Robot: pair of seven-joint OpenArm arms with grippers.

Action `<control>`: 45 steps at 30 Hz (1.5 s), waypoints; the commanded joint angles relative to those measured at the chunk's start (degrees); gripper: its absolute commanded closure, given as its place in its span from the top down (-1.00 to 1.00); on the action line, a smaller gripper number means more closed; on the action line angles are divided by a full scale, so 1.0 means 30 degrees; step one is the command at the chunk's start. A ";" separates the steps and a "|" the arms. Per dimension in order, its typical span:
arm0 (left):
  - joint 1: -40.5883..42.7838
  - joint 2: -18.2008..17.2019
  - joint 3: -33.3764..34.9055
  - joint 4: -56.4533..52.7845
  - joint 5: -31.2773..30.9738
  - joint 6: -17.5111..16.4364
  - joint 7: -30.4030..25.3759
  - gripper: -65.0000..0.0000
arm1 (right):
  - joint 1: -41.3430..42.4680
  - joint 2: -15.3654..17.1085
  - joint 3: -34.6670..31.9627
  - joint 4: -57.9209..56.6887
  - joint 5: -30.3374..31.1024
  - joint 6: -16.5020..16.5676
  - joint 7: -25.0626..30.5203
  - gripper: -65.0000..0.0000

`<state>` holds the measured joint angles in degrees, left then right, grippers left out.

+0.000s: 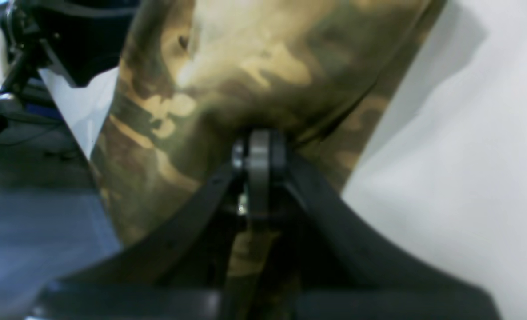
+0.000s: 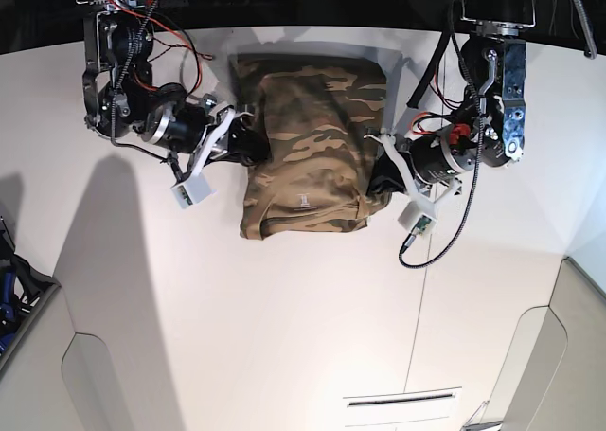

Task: Fold the T-shirt properly
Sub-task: 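Grip the bundle sides with both grippers and square it up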

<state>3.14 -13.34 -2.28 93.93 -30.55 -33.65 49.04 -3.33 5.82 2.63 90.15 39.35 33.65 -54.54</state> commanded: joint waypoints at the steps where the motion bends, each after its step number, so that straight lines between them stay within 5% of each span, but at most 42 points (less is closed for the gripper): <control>1: -0.0306 -0.0262 -0.0393 0.0561 -0.0386 0.0007 -0.0393 -0.91 | 0.0255 0.0015 0.0364 0.0656 0.0466 0.0211 0.0131 -1.00; 9: 0.0095 -0.0692 -0.2484 0.2710 -0.2572 -0.0022 0.1180 -0.91 | 0.0364 0.0007 0.2390 0.2630 0.1902 0.0226 -0.0182 -1.00; 17: 0.1880 -0.0393 -0.2557 0.5464 -0.5180 -0.1027 0.1013 -0.91 | 0.0379 -0.0277 0.0663 0.2856 0.0925 0.0357 0.2142 -1.00; 28: 0.0801 0.0321 0.0248 0.1217 -0.2171 -0.0998 -0.1443 -0.91 | 0.3672 -0.0423 -0.3781 -0.0933 -0.3971 0.0219 0.4510 -1.00; 36: -0.1144 0.0313 0.0328 -0.3752 -0.1967 -0.1005 -0.1807 -0.91 | 0.6360 -0.0408 -0.4510 -0.8247 -0.5530 0.0219 0.6120 -1.00; 45: -0.1741 0.0313 0.0328 -0.4554 -0.2033 -0.1013 -0.1836 -0.91 | 0.6659 -0.0415 -0.4510 -0.8473 -0.5253 0.0219 0.6171 -1.00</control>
<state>-1.15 -12.08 -1.17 79.37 -37.04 -36.71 43.31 15.73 4.45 -11.07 63.88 23.92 34.74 -35.86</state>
